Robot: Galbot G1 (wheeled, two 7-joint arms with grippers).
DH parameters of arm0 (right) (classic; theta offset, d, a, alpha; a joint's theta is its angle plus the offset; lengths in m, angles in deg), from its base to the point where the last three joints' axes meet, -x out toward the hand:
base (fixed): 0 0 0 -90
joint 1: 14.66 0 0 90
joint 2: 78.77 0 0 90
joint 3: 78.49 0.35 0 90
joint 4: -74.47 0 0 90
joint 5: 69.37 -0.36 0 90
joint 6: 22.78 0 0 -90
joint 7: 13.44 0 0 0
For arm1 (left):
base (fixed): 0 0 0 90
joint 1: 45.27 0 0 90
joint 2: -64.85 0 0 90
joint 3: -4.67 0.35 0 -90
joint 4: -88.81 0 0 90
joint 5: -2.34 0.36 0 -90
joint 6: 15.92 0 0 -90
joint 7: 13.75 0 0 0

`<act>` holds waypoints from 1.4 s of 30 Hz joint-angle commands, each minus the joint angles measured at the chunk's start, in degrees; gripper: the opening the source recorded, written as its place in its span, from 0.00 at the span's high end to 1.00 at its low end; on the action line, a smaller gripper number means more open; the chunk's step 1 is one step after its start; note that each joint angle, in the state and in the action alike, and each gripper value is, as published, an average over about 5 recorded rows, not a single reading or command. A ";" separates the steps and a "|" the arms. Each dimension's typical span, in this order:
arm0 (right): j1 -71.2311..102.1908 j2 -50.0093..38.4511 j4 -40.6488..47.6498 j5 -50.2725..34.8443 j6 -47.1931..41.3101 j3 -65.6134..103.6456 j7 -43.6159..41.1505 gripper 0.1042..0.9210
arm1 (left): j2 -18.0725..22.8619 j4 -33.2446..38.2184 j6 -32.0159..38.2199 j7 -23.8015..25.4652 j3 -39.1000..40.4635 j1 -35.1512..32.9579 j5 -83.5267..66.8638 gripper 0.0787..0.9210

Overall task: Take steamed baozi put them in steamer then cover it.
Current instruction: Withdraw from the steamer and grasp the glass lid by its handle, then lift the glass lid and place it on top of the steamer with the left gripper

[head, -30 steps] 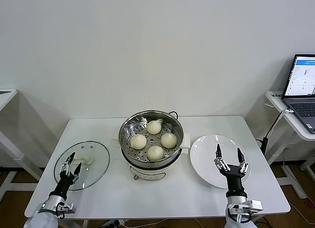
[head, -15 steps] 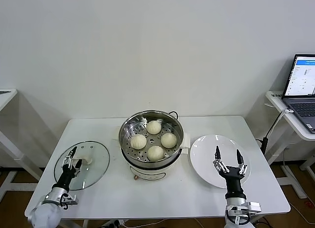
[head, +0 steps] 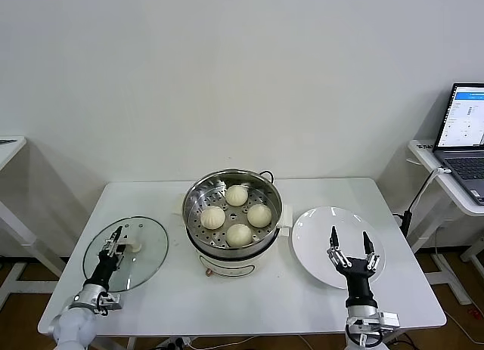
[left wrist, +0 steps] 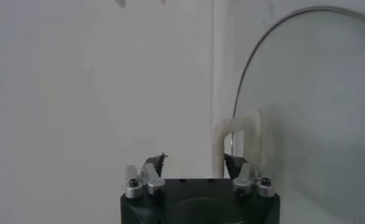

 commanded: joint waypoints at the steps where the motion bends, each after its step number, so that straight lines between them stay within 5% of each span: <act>1: -0.03 0.04 0.40 0.13 0.33 -0.01 -0.01 0.12 | 0.05 -1.79 -0.04 -0.39 0.11 0.70 0.52 0.55; 10: -0.34 0.11 0.79 0.19 0.54 -0.03 0.02 0.12 | 0.39 3.15 -0.06 -1.61 -0.14 -0.74 -0.67 0.84; 19: -0.90 0.05 0.98 0.03 0.54 -0.34 0.04 0.12 | -0.62 23.73 -4.60 1.37 -2.62 -8.94 -6.60 0.87; 26: -1.67 -0.22 1.39 -0.39 0.57 -0.59 0.01 0.12 | -6.22 42.32 -17.08 13.20 -2.78 -16.97 -18.48 0.87; 34: -2.10 -0.31 1.78 -0.48 1.07 -0.37 -0.07 0.12 | -11.47 55.36 -33.63 23.02 9.79 -17.73 -21.09 0.87; 42: -1.51 -0.31 1.63 -0.51 1.71 1.08 -0.26 0.12 | -13.23 56.32 -47.32 26.92 30.37 -8.32 -14.72 0.87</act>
